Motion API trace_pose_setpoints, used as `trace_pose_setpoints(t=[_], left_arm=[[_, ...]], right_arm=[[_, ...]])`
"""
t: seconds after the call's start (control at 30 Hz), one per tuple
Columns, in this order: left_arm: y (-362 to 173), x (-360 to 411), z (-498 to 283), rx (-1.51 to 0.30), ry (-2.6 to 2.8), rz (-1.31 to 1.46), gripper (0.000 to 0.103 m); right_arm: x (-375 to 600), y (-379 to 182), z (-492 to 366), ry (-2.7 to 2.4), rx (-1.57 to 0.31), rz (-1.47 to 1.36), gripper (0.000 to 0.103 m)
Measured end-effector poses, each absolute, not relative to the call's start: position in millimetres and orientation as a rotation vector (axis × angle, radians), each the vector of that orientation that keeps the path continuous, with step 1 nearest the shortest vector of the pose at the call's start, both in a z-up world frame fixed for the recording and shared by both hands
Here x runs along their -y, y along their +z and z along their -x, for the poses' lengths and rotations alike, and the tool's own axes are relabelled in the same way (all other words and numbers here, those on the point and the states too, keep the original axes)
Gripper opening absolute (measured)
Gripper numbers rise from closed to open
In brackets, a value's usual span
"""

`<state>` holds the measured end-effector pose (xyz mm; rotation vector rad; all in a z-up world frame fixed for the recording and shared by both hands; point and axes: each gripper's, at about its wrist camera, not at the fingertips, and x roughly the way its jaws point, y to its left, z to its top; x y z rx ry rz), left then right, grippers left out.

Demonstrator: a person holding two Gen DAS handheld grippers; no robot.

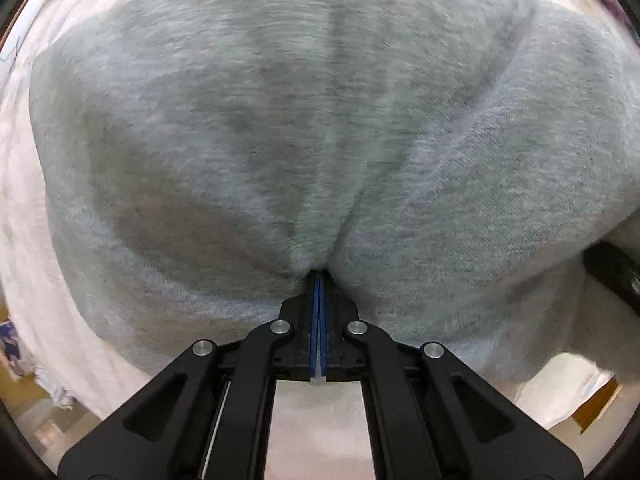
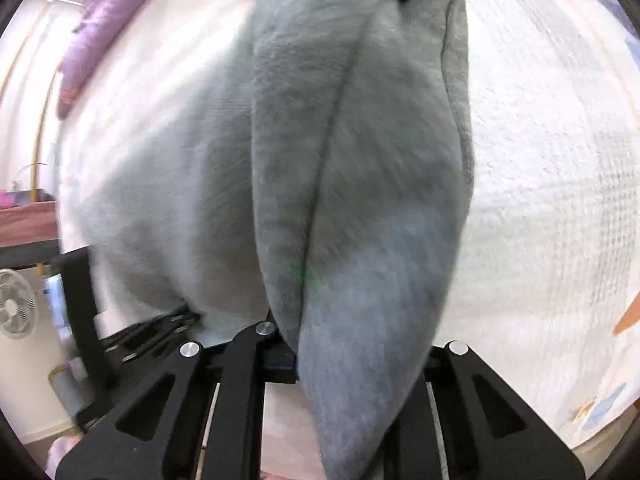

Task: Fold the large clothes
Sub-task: 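Grasp the folded grey hoodie with the right gripper while the left gripper grasps it too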

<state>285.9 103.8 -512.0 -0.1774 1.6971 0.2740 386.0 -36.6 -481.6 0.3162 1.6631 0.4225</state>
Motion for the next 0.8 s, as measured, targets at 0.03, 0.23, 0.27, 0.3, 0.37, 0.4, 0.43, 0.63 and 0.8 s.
trace_pose_setpoints(t=[0.03, 0.23, 0.27, 0.3, 0.37, 0.4, 0.43, 0.63, 0.8], left_arm=[[-511, -106, -277, -1.688, 0.264, 0.18, 0.0], [-505, -122, -231, -1.618, 0.238, 0.22, 0.0], [-504, -124, -226, -1.603, 0.228, 0.235, 0.0], [-503, -126, -221, -1.589, 0.218, 0.25, 0.0], [-502, -134, -206, -1.565, 0.192, 0.271, 0.0], [-502, -141, -204, -1.55, 0.178, 0.287, 0.0], [-508, -150, -204, -1.538, 0.168, 0.302, 0.0], [-514, -196, -164, -1.453, 0.053, 0.527, 0.004], [-519, -234, -147, -1.475, -0.047, 0.729, 0.003]], right_arm=[[37, -473, -384, 0.442, -1.652, -0.326, 0.014], [10, -418, -371, 0.61, -1.601, -0.372, 0.013], [3, -413, -373, 0.634, -1.599, -0.367, 0.013], [-6, -408, -370, 0.656, -1.593, -0.349, 0.013], [-27, -399, -372, 0.682, -1.588, -0.3, 0.013], [-33, -400, -371, 0.692, -1.585, -0.288, 0.013], [-26, -403, -374, 0.71, -1.586, -0.288, 0.013], [-63, -396, -362, 0.795, -1.604, -0.237, 0.013], [-105, -399, -365, 0.764, -1.644, -0.184, 0.013]])
